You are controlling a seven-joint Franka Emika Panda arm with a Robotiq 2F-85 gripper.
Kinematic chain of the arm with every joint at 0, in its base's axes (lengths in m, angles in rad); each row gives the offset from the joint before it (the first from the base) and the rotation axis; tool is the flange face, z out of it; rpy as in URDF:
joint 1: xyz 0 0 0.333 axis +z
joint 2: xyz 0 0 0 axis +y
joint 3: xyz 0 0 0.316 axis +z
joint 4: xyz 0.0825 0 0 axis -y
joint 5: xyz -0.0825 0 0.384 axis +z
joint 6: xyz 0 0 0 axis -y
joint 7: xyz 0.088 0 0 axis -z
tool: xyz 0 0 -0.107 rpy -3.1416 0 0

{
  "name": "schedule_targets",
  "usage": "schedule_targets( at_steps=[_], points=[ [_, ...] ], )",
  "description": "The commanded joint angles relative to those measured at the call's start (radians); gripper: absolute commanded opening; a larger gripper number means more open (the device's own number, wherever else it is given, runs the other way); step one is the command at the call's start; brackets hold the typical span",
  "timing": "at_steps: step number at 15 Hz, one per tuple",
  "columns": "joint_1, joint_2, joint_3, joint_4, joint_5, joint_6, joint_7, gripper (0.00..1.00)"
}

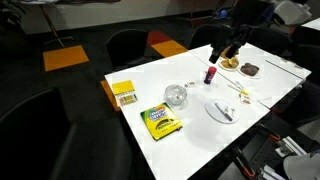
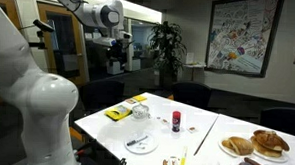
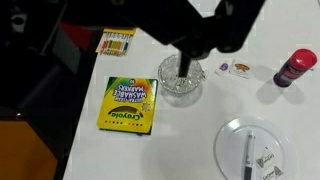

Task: Take the lid off of the glass bowl

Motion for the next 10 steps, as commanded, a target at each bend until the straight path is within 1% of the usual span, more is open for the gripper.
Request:
schedule_targets(
  at_steps=[1, 9, 10],
  points=[
    [-0.002, 0.0, 0.002, 0.002, 0.001, -0.003, -0.001, 1.0],
    [-0.002, 0.0, 0.002, 0.002, 0.001, -0.003, -0.001, 1.0],
    [-0.009, 0.023, -0.009, 0.006, -0.008, 0.009, -0.026, 1.0]
  ],
)
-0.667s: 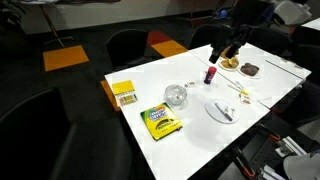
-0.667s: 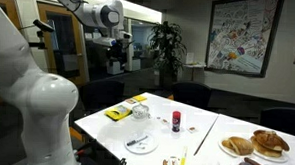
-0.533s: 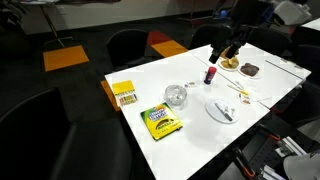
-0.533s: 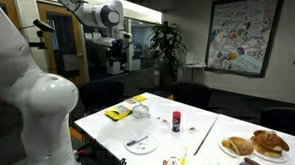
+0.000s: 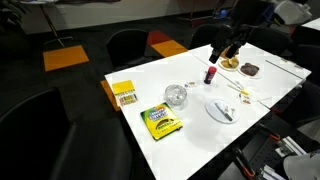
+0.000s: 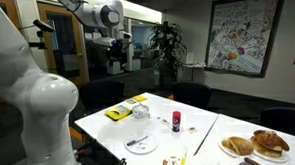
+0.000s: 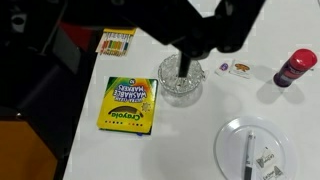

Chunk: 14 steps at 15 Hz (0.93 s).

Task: Take the lid off of the glass bowl

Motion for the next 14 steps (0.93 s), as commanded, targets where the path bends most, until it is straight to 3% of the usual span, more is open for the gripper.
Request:
schedule_targets(
  at_steps=[1, 5, 8, 14],
  points=[
    [-0.015, 0.028, -0.017, 0.006, -0.023, 0.004, -0.045, 1.0],
    [-0.056, 0.074, -0.073, -0.003, -0.107, 0.039, -0.137, 1.0],
    [-0.072, 0.124, -0.127, -0.02, -0.142, 0.154, -0.259, 1.0],
    [-0.045, 0.314, -0.169, 0.007, -0.089, 0.392, -0.498, 1.0]
  ],
)
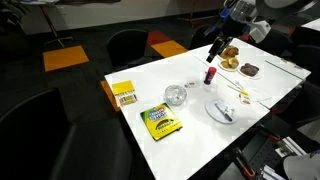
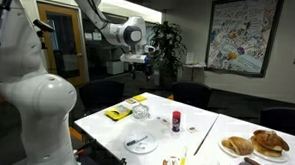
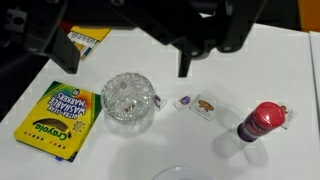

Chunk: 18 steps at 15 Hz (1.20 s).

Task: Take the lid off of the glass bowl

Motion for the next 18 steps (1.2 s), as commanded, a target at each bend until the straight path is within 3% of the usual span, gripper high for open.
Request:
schedule_targets(
  at_steps=[1, 3, 4, 12, 18],
  points=[
    [0.022, 0.119, 0.003, 0.029, 0.043, 0.118, -0.131, 1.0],
    [0.035, 0.156, 0.02, 0.051, 0.073, 0.076, -0.17, 1.0],
    [0.014, 0.11, 0.02, 0.015, 0.042, 0.099, -0.116, 1.0],
    [0.014, 0.115, 0.023, 0.019, 0.045, 0.099, -0.115, 1.0],
    [0.012, 0.226, 0.032, 0.09, 0.063, 0.163, -0.028, 1.0]
  ],
)
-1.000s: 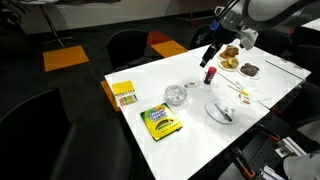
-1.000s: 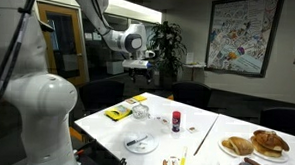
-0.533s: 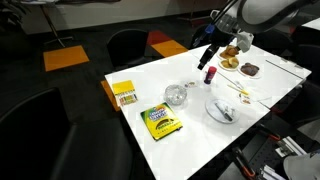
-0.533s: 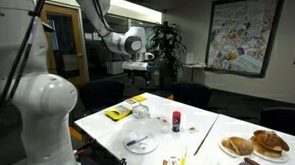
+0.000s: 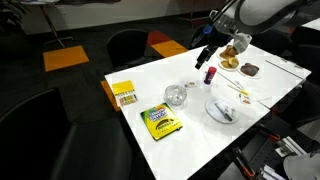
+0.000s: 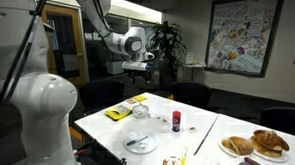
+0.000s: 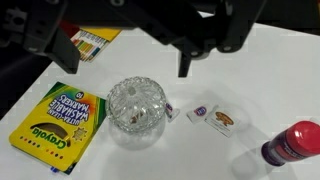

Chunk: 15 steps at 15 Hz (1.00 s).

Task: Take the lid off of the glass bowl

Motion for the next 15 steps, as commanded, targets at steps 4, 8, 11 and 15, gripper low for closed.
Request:
schedule_targets(
  at_steps=[4, 8, 11, 15],
  points=[
    [-0.018, 0.201, 0.023, 0.147, 0.04, 0.038, 0.047, 1.0],
    [-0.031, 0.32, 0.052, 0.263, 0.095, 0.007, 0.028, 1.0],
    [-0.028, 0.388, 0.079, 0.331, 0.086, -0.03, 0.056, 1.0],
    [-0.007, 0.448, 0.089, 0.384, 0.042, -0.099, 0.151, 1.0]
  ],
)
